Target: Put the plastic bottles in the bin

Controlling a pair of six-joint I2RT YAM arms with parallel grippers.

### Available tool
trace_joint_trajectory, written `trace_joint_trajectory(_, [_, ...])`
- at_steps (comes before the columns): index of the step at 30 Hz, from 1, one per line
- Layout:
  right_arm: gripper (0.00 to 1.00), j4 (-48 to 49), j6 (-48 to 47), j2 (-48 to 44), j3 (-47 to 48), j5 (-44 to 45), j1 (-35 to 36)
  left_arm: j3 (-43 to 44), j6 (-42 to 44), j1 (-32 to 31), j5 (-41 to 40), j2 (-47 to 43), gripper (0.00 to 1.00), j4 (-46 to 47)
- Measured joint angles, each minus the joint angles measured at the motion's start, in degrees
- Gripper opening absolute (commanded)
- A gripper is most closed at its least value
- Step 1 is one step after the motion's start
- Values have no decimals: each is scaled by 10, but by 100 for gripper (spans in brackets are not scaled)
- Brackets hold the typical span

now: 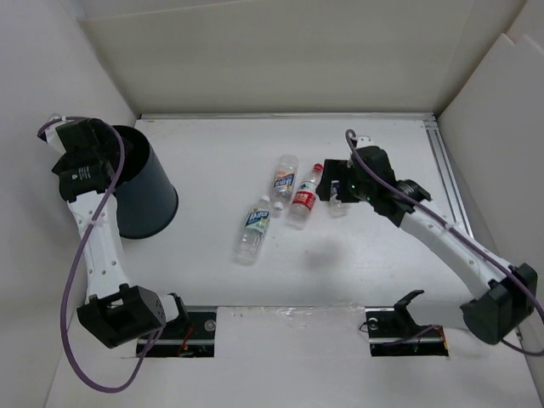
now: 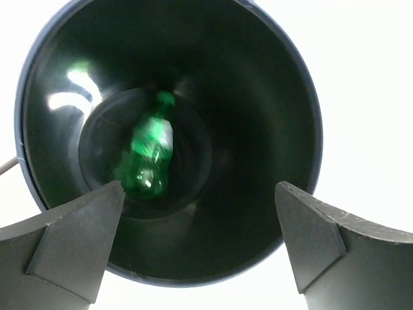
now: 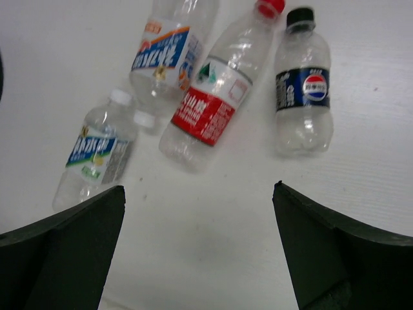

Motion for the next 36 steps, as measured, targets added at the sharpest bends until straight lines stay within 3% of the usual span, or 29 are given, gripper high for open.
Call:
trace_joint_trajectory(4, [100, -8, 2, 98, 86, 87, 8, 0, 26, -23, 42, -28, 100, 0])
trace_joint_trajectory(7, [100, 2, -6, 157, 110, 116, -11, 0, 48, -51, 123, -48, 100, 5])
trace_joint_trajectory(12, [100, 16, -17, 230, 86, 116, -60, 52, 74, -165, 195, -17, 100, 7])
trace_joint_trajectory(20, [95, 49, -33, 335, 64, 88, -98, 90, 87, -357, 219, 71, 100, 22])
trace_joint_trajectory(21, [88, 54, -35, 354, 64, 81, -100, 89, 86, -369, 226, 78, 100, 25])
trace_joint_trajectory(22, [88, 54, -37, 363, 64, 78, -100, 87, 85, -376, 230, 82, 100, 26])
trace_joint_trajectory(23, [78, 54, -38, 374, 64, 75, -101, 79, 83, -379, 234, 83, 100, 39])
trace_joint_trajectory(25, [68, 56, -43, 384, 65, 75, -102, 60, 76, -379, 241, 80, 100, 56])
trace_joint_trajectory(27, [51, 61, -40, 383, 64, 68, -105, 46, 71, -378, 250, 79, 100, 68])
trace_joint_trajectory(29, [19, 64, -35, 382, 64, 61, -110, 33, 66, -376, 259, 79, 100, 81])
trace_joint_trajectory(30, [12, 67, -34, 380, 63, 57, -112, 25, 64, -375, 265, 78, 100, 92])
trace_joint_trajectory(36, [12, 79, -19, 314, 0, 23, -141, -14, 51, -412, 284, 84, 100, 135])
